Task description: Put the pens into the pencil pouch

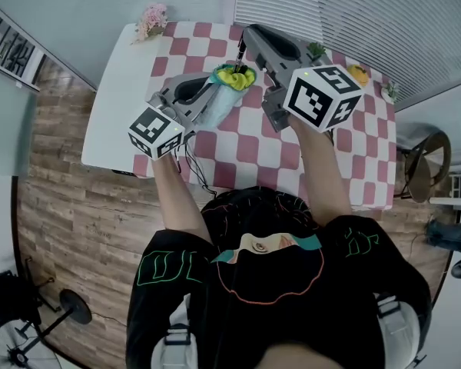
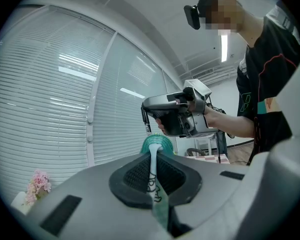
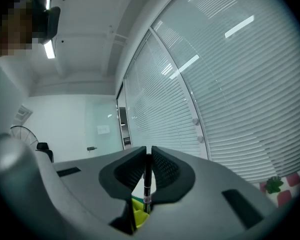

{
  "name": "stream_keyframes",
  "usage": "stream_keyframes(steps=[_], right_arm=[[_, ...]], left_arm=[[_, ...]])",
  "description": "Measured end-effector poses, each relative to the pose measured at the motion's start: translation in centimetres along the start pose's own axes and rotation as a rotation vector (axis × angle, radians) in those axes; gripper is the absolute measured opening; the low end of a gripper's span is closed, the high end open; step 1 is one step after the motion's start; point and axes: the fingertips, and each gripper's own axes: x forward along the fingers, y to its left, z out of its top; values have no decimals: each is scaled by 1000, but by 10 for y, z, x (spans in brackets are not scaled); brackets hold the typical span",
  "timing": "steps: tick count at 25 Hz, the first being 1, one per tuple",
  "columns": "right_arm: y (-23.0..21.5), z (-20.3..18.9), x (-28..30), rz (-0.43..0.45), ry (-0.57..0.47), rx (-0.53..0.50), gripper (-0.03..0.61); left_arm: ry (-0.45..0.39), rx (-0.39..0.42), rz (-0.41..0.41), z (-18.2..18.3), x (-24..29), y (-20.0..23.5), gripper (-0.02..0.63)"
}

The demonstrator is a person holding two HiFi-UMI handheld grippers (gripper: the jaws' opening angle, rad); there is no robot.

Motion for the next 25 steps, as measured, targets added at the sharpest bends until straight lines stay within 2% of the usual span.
stream_keyframes(steps=[12,22,25], right_arm=[[6,-54,-8,2,161,40,35],[6,-124,-15,-22,471,41,40],[4,-128,-17,-21,484,1,43]], left_arm=[[-29,-20,48,-4,2,-11,6],[-18,-55,93,-19,-5,-22,6],[-18,-58,98,-20,-2,-23,6]])
